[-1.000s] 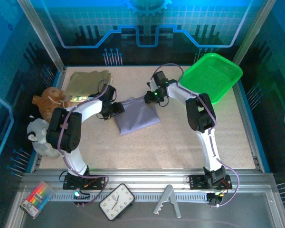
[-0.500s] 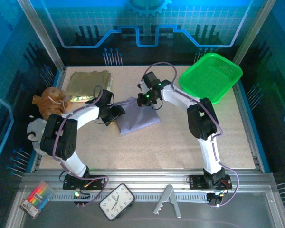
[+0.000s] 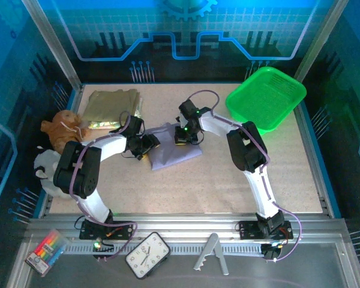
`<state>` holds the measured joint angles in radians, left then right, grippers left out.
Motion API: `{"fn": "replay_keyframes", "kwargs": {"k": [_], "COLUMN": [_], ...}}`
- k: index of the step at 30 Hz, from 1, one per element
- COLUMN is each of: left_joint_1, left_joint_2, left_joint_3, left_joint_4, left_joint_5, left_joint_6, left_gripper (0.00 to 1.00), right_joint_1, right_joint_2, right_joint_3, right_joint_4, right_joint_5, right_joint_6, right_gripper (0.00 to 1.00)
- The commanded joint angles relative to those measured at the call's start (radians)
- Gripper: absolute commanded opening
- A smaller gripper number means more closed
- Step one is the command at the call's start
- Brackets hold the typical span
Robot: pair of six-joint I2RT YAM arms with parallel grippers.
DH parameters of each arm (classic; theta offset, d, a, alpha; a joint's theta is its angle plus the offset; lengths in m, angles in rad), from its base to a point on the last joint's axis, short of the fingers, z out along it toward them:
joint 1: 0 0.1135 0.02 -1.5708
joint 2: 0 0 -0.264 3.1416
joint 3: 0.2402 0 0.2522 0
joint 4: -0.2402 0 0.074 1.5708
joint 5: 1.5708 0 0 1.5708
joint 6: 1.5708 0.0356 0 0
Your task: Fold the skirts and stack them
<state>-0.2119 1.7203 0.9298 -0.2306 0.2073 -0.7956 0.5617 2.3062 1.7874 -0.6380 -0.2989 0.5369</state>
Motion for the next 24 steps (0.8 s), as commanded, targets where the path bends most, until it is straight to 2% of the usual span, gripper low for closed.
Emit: {"fn": "replay_keyframes", "kwargs": {"k": [1, 3, 7, 10, 12, 14, 19, 20, 22, 24], "left_joint_1": [0.006, 0.007, 0.002, 0.002, 0.002, 0.003, -0.003, -0.013, -0.037, -0.059], "left_joint_2": [0.040, 0.056, 0.064, 0.068, 0.062, 0.048, 0.013, 0.017, 0.030, 0.041], "left_joint_3": [-0.022, -0.023, -0.028, -0.010, 0.013, 0.027, 0.060, 0.079, 0.123, 0.183], "left_joint_4": [0.020, 0.042, 0.135, 0.126, 0.042, -0.045, -0.203, -0.233, -0.287, -0.385], "left_joint_5": [0.018, 0.041, 0.100, 0.089, 0.017, -0.077, -0.273, -0.310, -0.376, -0.512], "left_joint_6": [0.010, 0.009, 0.004, 0.010, 0.022, 0.041, 0.139, 0.168, 0.225, 0.244], "left_gripper": [0.67, 0.61, 0.57, 0.48, 0.43, 0.43, 0.33, 0.33, 0.40, 0.48], "right_joint_1": [-0.009, -0.011, -0.016, -0.019, -0.023, -0.026, -0.027, -0.026, -0.023, -0.020], "right_joint_2": [0.059, 0.056, 0.062, 0.058, 0.038, 0.025, -0.100, -0.130, -0.178, -0.210], "right_joint_3": [-0.056, -0.071, -0.080, -0.088, -0.113, -0.152, -0.314, -0.358, -0.433, -0.486], "right_joint_4": [-0.073, -0.055, -0.042, -0.039, -0.024, -0.004, 0.112, 0.156, 0.225, 0.275], "right_joint_5": [0.028, 0.020, 0.005, 0.007, 0.013, 0.018, 0.002, -0.007, -0.017, -0.016], "right_joint_6": [0.037, 0.050, 0.066, 0.073, 0.089, 0.112, 0.234, 0.269, 0.331, 0.375], "right_gripper": [0.00, 0.01, 0.01, 0.01, 0.01, 0.01, 0.02, 0.03, 0.04, 0.04]}}
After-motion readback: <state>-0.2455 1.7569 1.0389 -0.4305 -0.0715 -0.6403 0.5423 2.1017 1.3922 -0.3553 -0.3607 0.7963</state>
